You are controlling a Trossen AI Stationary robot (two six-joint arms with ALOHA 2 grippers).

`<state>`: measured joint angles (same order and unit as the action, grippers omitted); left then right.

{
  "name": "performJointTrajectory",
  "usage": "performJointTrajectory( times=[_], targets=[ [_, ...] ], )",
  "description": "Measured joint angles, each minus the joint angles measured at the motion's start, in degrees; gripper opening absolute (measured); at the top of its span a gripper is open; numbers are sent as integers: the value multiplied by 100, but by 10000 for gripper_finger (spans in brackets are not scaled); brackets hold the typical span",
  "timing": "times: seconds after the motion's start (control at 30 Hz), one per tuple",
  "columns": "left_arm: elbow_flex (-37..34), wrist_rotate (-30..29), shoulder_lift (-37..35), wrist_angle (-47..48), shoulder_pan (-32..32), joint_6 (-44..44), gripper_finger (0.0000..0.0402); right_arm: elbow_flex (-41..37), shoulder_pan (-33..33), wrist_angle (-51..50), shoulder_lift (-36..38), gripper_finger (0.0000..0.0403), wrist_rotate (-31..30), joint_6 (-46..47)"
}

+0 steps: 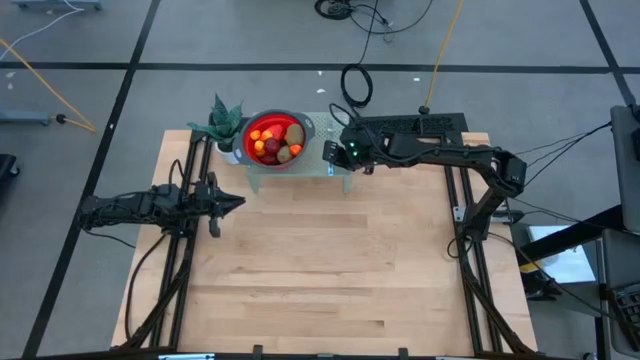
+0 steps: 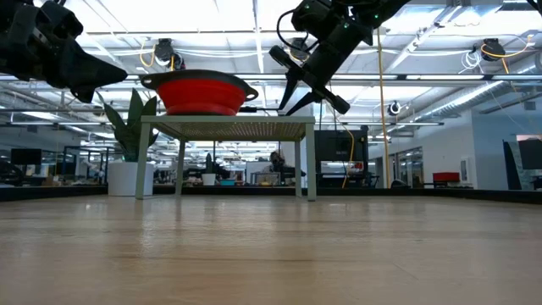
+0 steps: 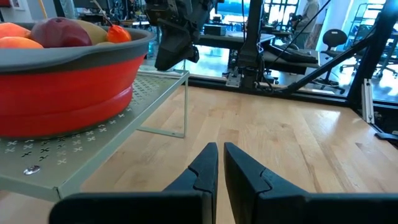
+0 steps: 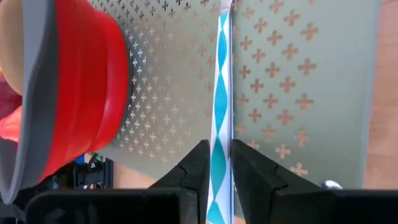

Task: Pick & Place Fruit
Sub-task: Put the blue knife on the shelf, then return to Home Position

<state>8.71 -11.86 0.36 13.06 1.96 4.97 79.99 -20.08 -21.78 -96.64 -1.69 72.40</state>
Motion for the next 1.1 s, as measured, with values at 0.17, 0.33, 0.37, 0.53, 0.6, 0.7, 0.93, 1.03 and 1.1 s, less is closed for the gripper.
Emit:
performJointTrajectory(
  times=[0.17,0.33,0.37,0.53,0.6,0.7,0.93,1.03,1.1],
  targets=[
    [1,0,1,1,0,2,26,0,6,2,0,61,-2,0],
    [0,-2,0,0,0,2,26,0,39,6,0,61,-6,0],
    [0,-2,1,0,1,2,26,0,38,13,0,61,-8,0],
    [2,-2,0,0,2,2,26,0,35,74,0,61,-11,2],
    [0,-2,0,0,0,2,26,0,59,70,0,61,-11,2],
    [1,-2,2,0,1,2,26,0,61,47,0,61,-13,1],
    [0,-2,0,-2,2,138,26,0,59,57,0,61,-117,-45],
    [1,-2,1,-2,0,146,26,0,59,79,0,61,-125,-50],
    [0,-2,0,-2,1,152,26,0,67,69,0,61,-125,-122]
  ],
)
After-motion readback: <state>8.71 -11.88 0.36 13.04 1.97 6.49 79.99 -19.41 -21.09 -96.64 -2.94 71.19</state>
